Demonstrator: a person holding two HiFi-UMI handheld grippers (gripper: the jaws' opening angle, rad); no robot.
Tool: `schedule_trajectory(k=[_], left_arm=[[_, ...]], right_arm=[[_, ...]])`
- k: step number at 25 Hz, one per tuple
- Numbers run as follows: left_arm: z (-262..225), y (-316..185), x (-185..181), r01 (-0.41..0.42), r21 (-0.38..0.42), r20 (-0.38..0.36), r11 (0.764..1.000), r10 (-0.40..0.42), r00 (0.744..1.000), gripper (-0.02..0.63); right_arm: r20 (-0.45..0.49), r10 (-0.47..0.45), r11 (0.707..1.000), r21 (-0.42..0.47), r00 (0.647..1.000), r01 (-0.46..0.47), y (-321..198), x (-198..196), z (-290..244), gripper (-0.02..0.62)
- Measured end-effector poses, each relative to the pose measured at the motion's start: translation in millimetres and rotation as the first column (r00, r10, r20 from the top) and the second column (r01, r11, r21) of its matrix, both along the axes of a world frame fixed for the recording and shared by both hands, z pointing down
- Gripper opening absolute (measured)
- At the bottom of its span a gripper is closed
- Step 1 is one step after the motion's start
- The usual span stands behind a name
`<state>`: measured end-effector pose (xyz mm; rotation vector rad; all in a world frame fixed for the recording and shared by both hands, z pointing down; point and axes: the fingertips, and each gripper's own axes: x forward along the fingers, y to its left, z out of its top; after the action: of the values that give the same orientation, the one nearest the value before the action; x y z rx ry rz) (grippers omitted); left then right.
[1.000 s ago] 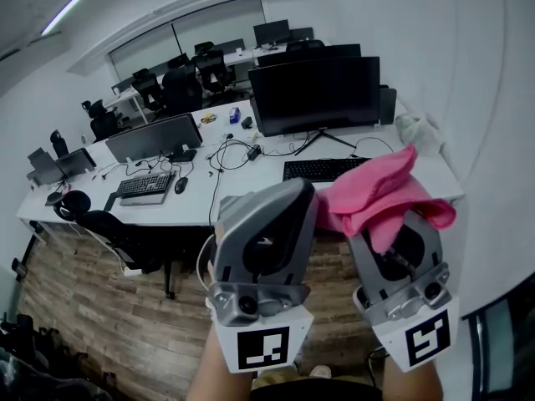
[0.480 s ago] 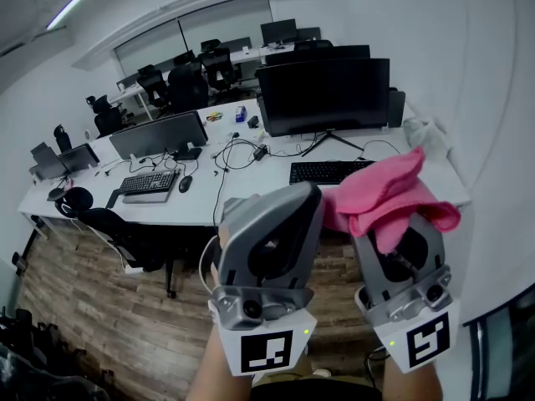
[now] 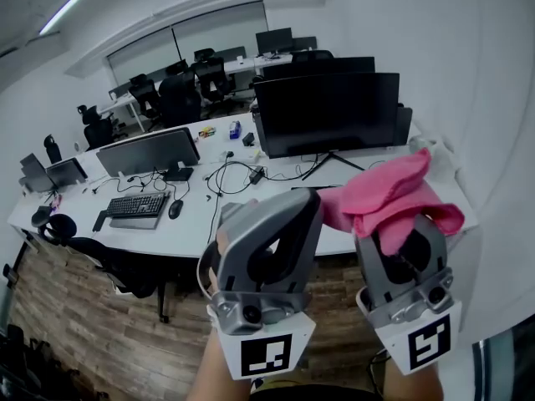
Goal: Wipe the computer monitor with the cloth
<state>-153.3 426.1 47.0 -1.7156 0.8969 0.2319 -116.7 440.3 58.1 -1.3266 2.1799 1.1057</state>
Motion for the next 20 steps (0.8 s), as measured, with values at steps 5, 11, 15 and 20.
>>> schedule_trajectory(k=[5, 11, 15, 20], left_arm=[[-6, -85, -3, -0.015, 0.018, 0.0, 1.0, 0.015, 1.0, 0.005], [-17, -174, 3, -0.056, 0.007, 0.016, 0.998, 0.056, 0.998, 0.006], [-19, -224, 0, -0.078, -0.001, 0.023, 0.997, 0.078, 0.997, 0.006], [-24, -283, -7, -0.09, 0.007, 0.024, 0.996, 0.089, 0.996, 0.006]], right_arm=[[-0.013, 0.027, 1.0, 0.011, 1.0, -0.027, -81, -6, -6, 0.064], [-0.004, 0.058, 0.998, -0.002, 0.998, -0.058, -169, -5, -16, 0.064], [-0.005, 0.069, 0.998, -0.008, 0.998, -0.069, -219, -13, -19, 0.064], [-0.009, 0.084, 0.996, -0.006, 0.996, -0.085, -278, -20, -24, 0.064]])
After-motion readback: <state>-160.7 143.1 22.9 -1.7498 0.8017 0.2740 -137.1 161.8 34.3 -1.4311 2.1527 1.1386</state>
